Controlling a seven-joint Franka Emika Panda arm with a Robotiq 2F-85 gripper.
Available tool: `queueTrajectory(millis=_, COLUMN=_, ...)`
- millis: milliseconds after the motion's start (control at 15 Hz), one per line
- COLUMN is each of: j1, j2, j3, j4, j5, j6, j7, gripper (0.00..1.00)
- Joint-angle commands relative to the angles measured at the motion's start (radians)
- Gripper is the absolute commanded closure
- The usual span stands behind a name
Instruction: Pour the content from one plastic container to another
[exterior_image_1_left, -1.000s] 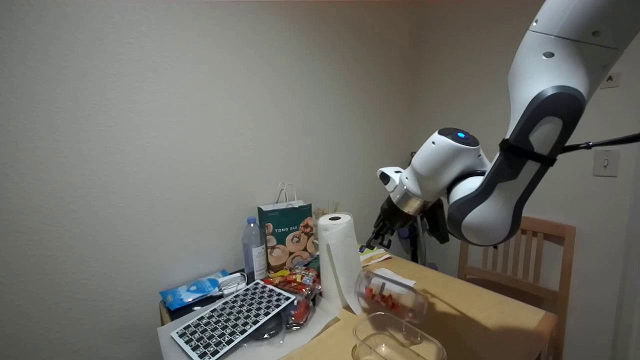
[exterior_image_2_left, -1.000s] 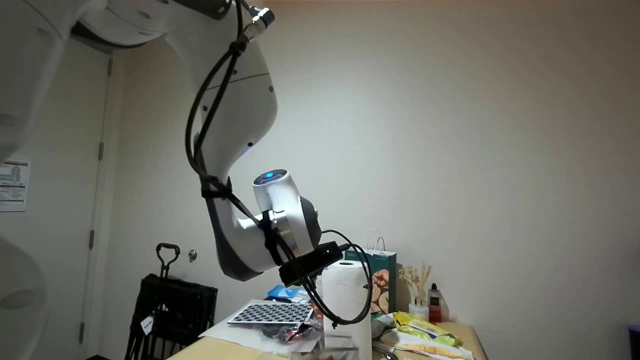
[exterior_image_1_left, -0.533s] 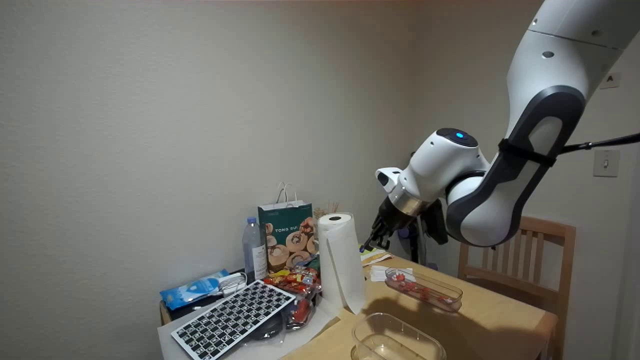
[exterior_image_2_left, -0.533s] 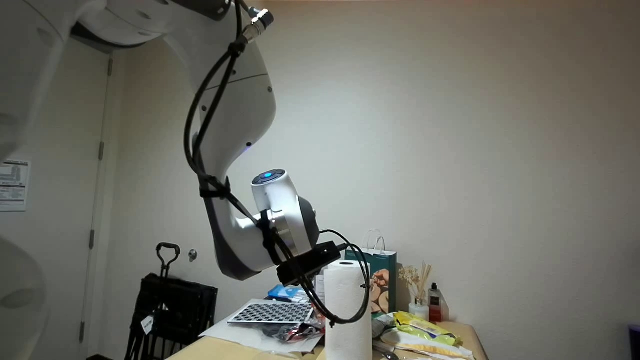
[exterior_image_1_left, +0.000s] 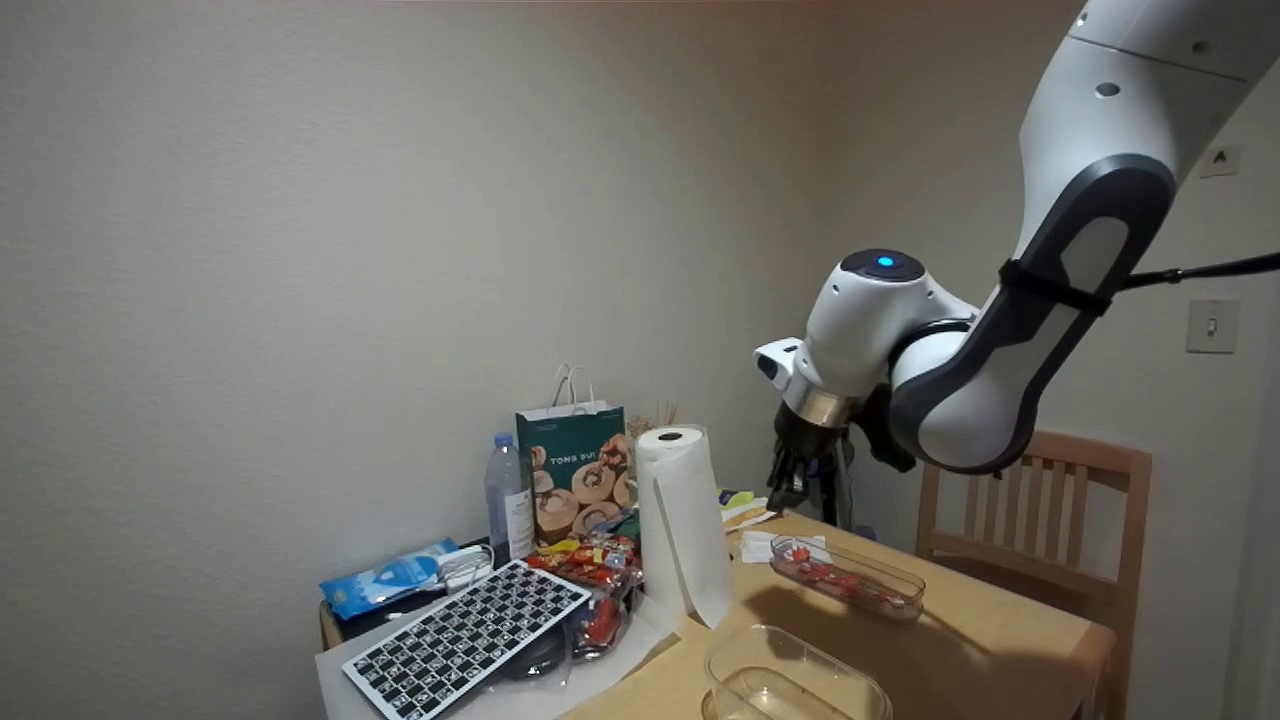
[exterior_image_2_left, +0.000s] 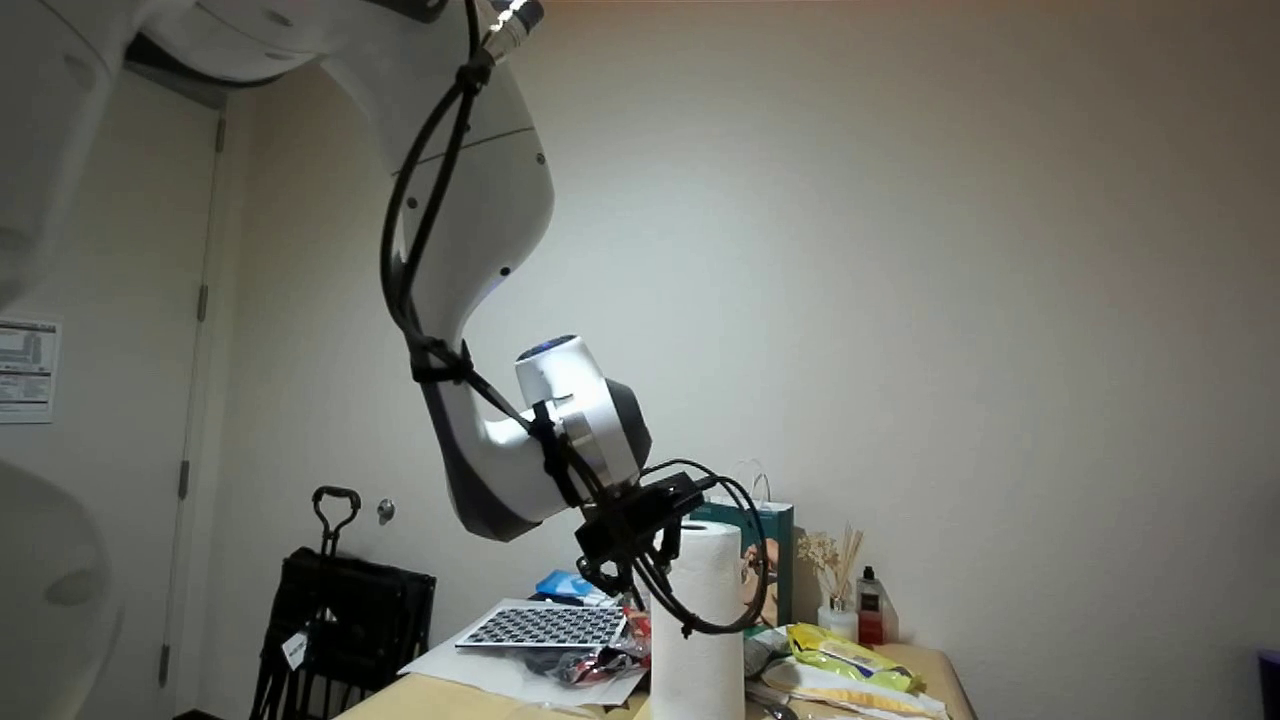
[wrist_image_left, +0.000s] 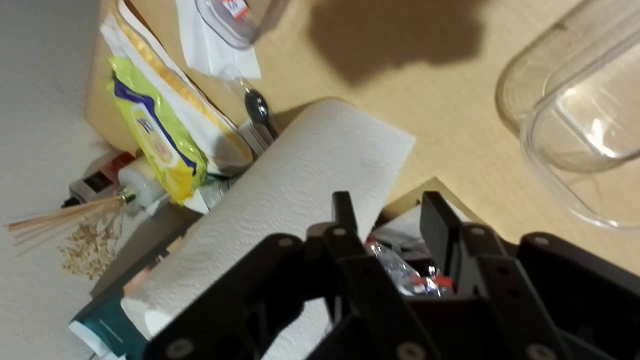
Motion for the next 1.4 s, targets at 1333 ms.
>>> queueTrajectory(millis=1333, j1=-0.193, j2=0.150, j3=-0.020, j4=0.106, j5=-0.416, j6=-0.313, j7=0.117, gripper=0.00)
